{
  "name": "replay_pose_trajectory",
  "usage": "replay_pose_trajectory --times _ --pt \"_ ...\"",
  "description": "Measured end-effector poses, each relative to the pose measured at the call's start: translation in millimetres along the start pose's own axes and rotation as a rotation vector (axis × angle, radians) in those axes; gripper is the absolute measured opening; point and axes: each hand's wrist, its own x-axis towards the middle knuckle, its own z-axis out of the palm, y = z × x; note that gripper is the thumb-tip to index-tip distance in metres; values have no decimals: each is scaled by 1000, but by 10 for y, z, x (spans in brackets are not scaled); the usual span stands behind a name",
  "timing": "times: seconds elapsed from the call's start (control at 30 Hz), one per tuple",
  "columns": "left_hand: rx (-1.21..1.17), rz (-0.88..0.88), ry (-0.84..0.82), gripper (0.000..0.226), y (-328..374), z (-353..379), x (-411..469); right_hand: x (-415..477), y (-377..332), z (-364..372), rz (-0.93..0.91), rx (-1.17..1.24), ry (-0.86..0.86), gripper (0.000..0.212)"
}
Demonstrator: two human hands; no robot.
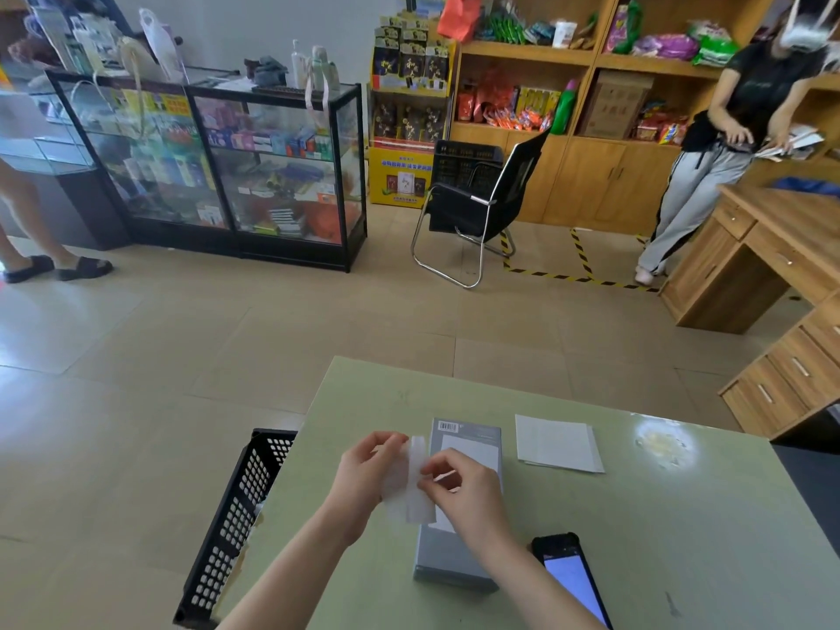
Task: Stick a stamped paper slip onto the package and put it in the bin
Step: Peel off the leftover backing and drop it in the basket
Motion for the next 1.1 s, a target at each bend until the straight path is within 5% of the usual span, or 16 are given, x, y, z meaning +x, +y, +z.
replay_pose_trajectory --times 0.17,0.5,0.67,0.83,1.1 --pt "81 -25 -106 52 -68 -15 -70 -12 28 -39 65 104 89 31" --pt "78 -93 4 17 -9 14 0 18 60 -123 48 179 77 39" --pt "-1 -235 -82 26 19 3 28 29 109 -163 28 36 42 38" --pt "123 -164 -86 42 -6 22 30 37 128 -153 24 -2 -62 39" --pt "324 73 94 32 -30 71 17 19 88 -89 91 240 -18 29"
